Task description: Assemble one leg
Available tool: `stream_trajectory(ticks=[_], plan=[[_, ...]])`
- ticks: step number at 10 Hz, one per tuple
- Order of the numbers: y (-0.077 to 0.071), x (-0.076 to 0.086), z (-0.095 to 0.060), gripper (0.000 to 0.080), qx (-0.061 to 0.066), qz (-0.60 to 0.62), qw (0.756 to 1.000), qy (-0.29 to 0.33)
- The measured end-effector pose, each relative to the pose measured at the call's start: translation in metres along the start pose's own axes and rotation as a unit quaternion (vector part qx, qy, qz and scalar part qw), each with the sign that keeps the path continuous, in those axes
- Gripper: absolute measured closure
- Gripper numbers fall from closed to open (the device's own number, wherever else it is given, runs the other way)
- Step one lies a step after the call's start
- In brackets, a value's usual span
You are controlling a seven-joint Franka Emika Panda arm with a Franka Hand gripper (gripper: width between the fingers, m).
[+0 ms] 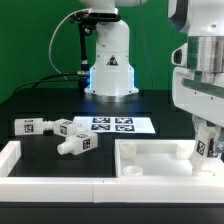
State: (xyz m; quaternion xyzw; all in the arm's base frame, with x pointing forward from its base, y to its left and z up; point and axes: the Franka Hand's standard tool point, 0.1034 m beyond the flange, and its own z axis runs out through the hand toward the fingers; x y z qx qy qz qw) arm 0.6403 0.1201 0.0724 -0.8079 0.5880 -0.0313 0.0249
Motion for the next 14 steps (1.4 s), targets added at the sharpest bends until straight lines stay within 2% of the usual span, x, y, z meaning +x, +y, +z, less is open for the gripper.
stream_trajectory(ticks=[1, 2, 3, 8, 9, 10, 11, 12, 13, 14], plan=[[-0.002, -0.004, -0.001, 0.0428, 0.002, -0.098, 0.995, 0.012], [-0.005, -0.004, -0.001, 0.0252, 0.013, -0.197, 0.98, 0.018], [-0.006, -0.003, -0.001, 0.0174, 0.013, -0.277, 0.961, 0.019], [-0.005, -0.002, 0.0, 0.015, 0.011, -0.432, 0.902, 0.024], [-0.007, 0.006, -0.002, 0.015, 0.011, -0.571, 0.82, 0.038], [-0.008, 0.011, -0.002, 0.015, 0.012, -0.603, 0.797, 0.043], [-0.008, 0.01, -0.002, 0.0174, 0.013, -0.595, 0.802, 0.042], [-0.008, 0.01, -0.002, 0.0307, 0.013, -0.581, 0.813, 0.042], [-0.008, 0.01, -0.002, 0.0307, 0.014, -0.574, 0.817, 0.042], [-0.008, 0.009, -0.001, 0.0492, 0.017, -0.529, 0.847, 0.04]])
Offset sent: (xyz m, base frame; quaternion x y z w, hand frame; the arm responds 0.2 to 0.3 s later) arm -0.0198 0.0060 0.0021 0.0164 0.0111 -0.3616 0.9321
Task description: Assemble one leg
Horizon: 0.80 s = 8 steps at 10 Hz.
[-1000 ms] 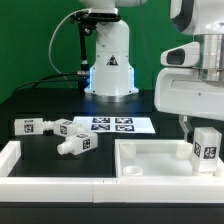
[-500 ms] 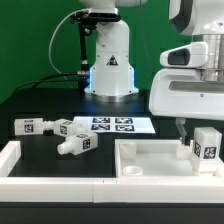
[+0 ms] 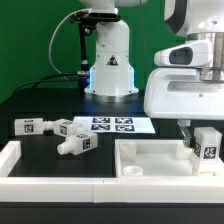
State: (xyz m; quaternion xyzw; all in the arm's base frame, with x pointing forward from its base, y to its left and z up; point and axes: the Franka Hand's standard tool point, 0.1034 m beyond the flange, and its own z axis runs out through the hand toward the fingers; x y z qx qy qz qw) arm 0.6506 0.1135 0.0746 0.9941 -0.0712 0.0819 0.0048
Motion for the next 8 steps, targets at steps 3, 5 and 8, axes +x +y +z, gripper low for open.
stream_trajectory(ticks=[3, 5, 8], plan=[[0.003, 0.0, 0.001, 0.0515, -0.003, 0.119, 0.993, 0.0], [0.006, -0.001, 0.001, 0.0515, -0.018, 0.235, 0.972, 0.004], [0.012, -0.003, 0.002, 0.0515, -0.015, 0.4, 0.916, -0.008]])
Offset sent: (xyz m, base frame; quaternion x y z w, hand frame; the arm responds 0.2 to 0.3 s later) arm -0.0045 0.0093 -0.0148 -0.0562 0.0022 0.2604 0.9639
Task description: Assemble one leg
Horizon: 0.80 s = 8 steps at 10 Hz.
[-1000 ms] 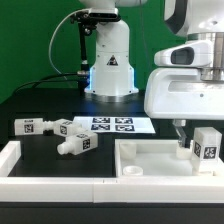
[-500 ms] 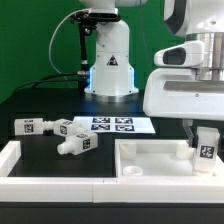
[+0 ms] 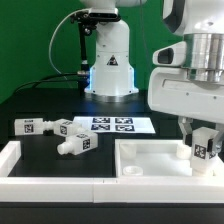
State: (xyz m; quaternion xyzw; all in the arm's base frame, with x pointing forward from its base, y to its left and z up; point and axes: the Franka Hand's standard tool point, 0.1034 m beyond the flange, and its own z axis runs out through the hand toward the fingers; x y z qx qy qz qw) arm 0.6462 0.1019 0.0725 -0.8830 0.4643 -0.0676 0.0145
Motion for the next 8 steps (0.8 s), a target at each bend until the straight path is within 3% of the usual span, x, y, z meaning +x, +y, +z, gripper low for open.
stream_trajectory(ticks=[4, 7, 8], plan=[[0.0054, -0.0011, 0.0007, 0.0514, 0.002, 0.213, 0.977, -0.018], [0.0082, 0.0, 0.0008, 0.0514, 0.006, 0.258, 0.966, -0.031], [0.0079, -0.0004, 0.0009, 0.0365, 0.006, 0.254, 0.967, -0.031]])
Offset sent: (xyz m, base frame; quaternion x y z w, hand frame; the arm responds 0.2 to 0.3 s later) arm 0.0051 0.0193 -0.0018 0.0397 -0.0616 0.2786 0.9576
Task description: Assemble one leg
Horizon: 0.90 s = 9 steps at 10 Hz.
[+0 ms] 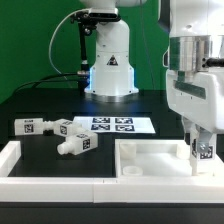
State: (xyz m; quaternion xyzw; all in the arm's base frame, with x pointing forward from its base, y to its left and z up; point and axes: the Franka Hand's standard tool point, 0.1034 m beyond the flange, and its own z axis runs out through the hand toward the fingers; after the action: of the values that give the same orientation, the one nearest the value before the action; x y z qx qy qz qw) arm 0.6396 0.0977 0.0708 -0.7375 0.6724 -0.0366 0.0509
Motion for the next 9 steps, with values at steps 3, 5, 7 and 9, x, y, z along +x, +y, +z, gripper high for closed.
stream_trajectory(ticks=[3, 5, 7, 9], plan=[[-0.012, -0.006, -0.01, 0.0164, 0.013, -0.257, 0.966, 0.003], [-0.012, -0.005, -0.009, 0.0153, 0.014, -0.34, 0.94, 0.006], [-0.012, -0.004, -0.009, 0.0151, 0.011, -0.407, 0.913, 0.01], [-0.01, -0.005, -0.002, 0.0151, 0.003, -0.562, 0.827, 0.016]])
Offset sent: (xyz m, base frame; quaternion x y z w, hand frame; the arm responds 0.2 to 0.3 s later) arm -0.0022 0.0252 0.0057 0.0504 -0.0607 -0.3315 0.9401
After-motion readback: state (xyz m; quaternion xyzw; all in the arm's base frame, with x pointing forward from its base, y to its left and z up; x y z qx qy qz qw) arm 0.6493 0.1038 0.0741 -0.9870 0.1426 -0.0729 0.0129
